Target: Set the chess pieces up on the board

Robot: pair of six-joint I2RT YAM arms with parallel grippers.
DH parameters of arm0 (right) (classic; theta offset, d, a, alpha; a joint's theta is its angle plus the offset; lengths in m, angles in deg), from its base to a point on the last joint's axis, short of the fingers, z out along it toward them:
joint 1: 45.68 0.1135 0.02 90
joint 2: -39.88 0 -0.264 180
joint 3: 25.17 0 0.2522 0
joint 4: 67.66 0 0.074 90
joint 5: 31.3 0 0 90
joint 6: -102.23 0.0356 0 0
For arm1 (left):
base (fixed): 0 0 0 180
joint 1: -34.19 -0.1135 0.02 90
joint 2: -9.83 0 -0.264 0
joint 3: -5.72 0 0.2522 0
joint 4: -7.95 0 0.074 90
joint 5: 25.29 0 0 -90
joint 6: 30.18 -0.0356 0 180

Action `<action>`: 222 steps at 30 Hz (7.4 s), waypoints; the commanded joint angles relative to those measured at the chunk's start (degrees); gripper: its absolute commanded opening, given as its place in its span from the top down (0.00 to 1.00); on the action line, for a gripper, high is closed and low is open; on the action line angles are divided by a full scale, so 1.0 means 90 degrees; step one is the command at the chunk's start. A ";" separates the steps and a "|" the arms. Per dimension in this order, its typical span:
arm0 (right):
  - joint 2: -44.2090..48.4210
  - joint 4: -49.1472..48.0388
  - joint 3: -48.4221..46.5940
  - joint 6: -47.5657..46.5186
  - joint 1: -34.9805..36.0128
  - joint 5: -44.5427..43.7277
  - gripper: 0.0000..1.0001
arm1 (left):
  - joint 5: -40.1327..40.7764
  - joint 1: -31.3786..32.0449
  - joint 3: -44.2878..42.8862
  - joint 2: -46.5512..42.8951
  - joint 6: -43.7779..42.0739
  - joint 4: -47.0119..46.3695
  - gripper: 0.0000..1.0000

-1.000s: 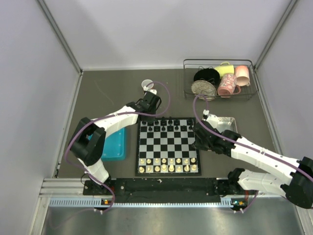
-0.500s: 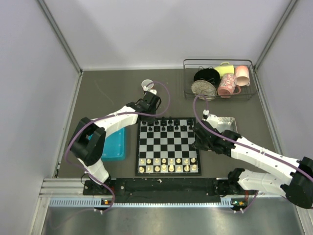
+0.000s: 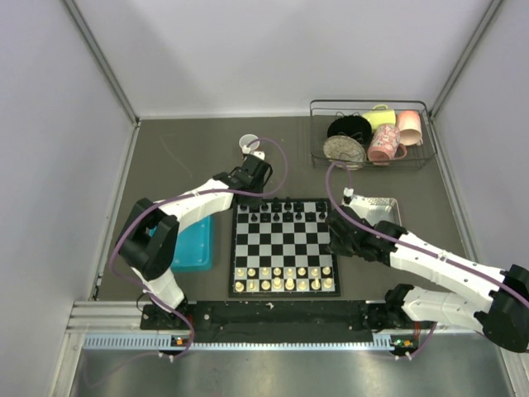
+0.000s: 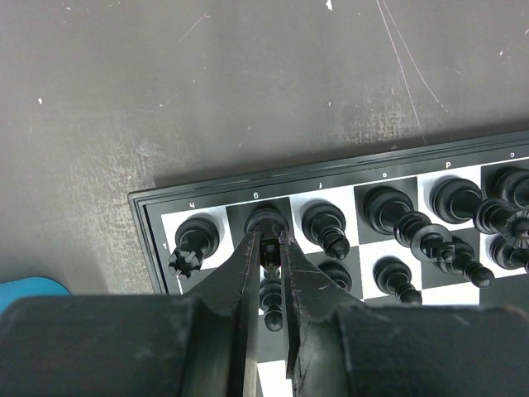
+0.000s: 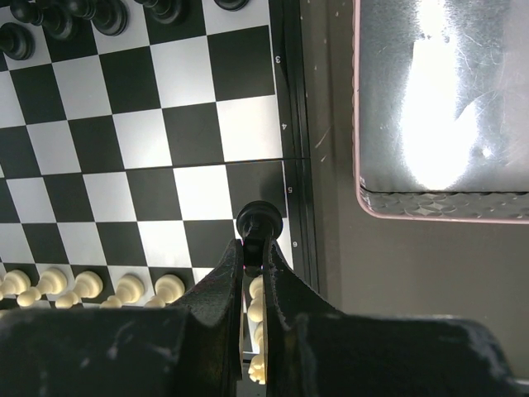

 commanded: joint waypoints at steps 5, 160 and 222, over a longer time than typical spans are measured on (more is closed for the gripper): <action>0.0117 -0.0083 -0.0025 0.0011 -0.0028 -0.0098 1.00 | 0.0097 -0.0039 0.0035 0.0113 -0.0025 -0.0112 0.88; -0.2961 -0.0317 -0.4362 -0.3758 -0.1941 0.0771 0.66 | -0.0293 -0.0087 0.1930 -0.5053 0.0209 0.0074 0.27; -0.2382 -0.1391 -0.0464 -0.0907 -0.5751 0.1464 0.58 | -0.0645 -0.0087 0.2379 -0.5171 0.0209 -0.0258 0.27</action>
